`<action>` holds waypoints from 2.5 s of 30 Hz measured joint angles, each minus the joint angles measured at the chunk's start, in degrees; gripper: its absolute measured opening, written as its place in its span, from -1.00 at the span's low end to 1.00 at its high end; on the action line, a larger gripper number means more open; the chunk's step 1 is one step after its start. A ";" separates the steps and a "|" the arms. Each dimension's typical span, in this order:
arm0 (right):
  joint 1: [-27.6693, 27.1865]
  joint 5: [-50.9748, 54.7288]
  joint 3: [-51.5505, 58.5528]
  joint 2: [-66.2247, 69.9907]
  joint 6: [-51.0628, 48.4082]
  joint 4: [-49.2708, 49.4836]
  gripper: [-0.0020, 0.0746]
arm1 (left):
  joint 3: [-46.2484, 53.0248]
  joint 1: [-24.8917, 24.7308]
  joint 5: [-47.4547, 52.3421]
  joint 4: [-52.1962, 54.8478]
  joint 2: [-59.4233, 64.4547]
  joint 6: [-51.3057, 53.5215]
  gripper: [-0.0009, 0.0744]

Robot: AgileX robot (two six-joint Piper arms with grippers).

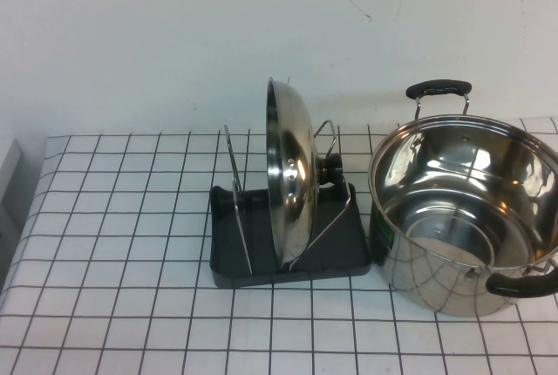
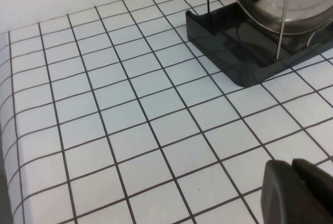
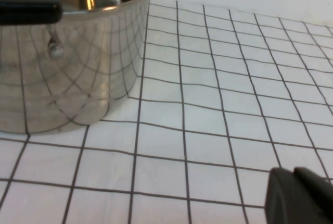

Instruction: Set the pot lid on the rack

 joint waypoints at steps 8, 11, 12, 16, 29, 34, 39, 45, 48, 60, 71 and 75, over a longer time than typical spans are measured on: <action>0.74 0.00 0.00 0.00 1.67 0.23 -0.95 | 0.00 0.00 0.00 0.00 0.00 0.00 -0.98; 0.74 0.00 0.00 0.00 1.87 0.23 -0.95 | 0.00 0.00 0.00 0.00 0.00 0.00 -0.98; 0.74 0.00 0.00 0.00 1.87 0.23 -0.95 | 0.00 0.00 0.00 0.00 0.00 0.00 -0.98; 0.74 0.00 0.00 0.00 1.87 0.23 -0.95 | 0.00 0.00 0.00 0.00 0.00 0.00 -0.98; 0.74 0.00 0.00 0.00 1.87 0.23 -0.95 | 1.29 0.21 -1.00 -3.31 -0.09 3.76 -0.98; 0.74 0.00 0.00 0.00 1.87 0.23 -0.95 | 2.07 6.62 -6.82 -17.06 -0.12 15.74 -0.98; 0.74 0.00 0.00 0.00 1.87 0.23 -0.95 | 5.17 21.75 -19.21 -26.59 -1.60 18.84 -0.98; 0.74 0.00 0.00 0.00 1.87 0.23 -0.95 | 9.39 38.04 -25.25 -30.14 -5.56 19.58 -0.98; 0.74 0.00 0.00 0.00 1.87 0.23 -0.95 | 9.78 43.07 -23.80 -30.41 -6.47 21.97 -0.98; 0.74 0.00 0.00 0.00 1.87 0.23 -0.95 | 9.86 46.18 -15.17 -34.00 -6.47 30.66 -0.98; 0.74 0.00 0.00 0.00 1.87 0.23 -0.95 | 9.86 46.18 -14.94 -35.13 -6.47 30.66 -0.98; 0.74 0.00 0.00 0.00 1.87 0.23 -0.95 | 9.76 46.18 -14.94 -34.73 -6.47 28.77 -0.98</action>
